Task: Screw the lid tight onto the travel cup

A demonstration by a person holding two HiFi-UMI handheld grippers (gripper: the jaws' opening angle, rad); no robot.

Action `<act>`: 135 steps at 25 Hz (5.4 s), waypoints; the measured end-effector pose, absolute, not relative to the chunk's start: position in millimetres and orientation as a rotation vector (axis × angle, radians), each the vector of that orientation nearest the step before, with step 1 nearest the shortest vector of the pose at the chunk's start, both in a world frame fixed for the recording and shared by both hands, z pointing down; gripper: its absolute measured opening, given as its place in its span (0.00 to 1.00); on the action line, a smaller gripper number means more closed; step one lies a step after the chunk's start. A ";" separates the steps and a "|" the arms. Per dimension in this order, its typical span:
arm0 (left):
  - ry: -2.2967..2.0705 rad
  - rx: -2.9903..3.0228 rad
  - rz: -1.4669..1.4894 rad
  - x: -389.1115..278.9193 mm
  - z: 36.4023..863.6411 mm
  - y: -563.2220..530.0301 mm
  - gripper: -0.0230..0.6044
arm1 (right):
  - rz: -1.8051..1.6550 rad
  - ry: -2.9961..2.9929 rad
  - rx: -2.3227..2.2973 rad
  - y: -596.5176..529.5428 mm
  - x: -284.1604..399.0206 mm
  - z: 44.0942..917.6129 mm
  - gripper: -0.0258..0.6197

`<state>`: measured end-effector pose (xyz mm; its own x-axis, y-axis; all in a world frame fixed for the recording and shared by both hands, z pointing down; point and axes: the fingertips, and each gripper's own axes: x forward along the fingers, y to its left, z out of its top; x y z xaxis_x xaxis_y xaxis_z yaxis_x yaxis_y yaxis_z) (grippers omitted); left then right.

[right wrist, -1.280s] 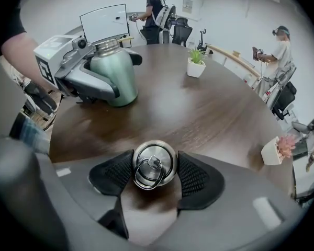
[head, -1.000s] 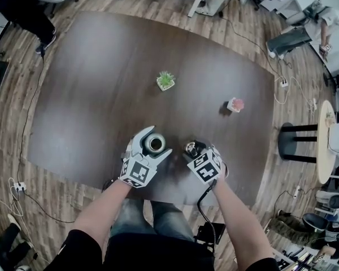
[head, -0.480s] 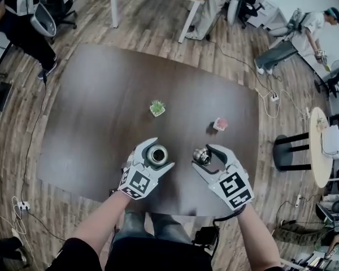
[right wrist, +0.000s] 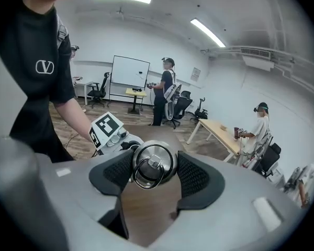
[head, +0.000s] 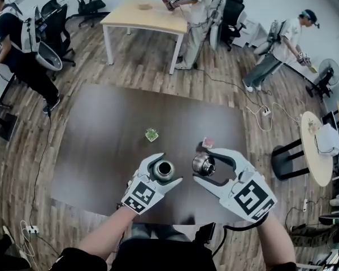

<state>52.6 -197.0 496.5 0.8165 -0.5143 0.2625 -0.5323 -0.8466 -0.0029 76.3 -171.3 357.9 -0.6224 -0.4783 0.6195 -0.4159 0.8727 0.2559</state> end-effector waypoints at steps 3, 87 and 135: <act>-0.806 2.919 0.421 62.9 482.2 -187.8 0.66 | -0.121 -2.326 0.551 -160.1 70.3 343.9 0.46; -0.308 3.059 0.484 104.0 412.0 -108.8 0.66 | 0.055 -2.881 0.161 -102.4 47.6 345.9 0.43; -0.443 3.000 0.654 95.4 433.0 -123.6 0.65 | 0.106 -2.752 0.922 -110.4 42.7 354.7 0.41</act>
<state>95.4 -123.6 433.0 0.8704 -0.2679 0.4132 -0.2844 -0.9585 -0.0224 42.7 -110.4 354.7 -0.7730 -0.5849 0.2457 -0.6020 0.7985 0.0068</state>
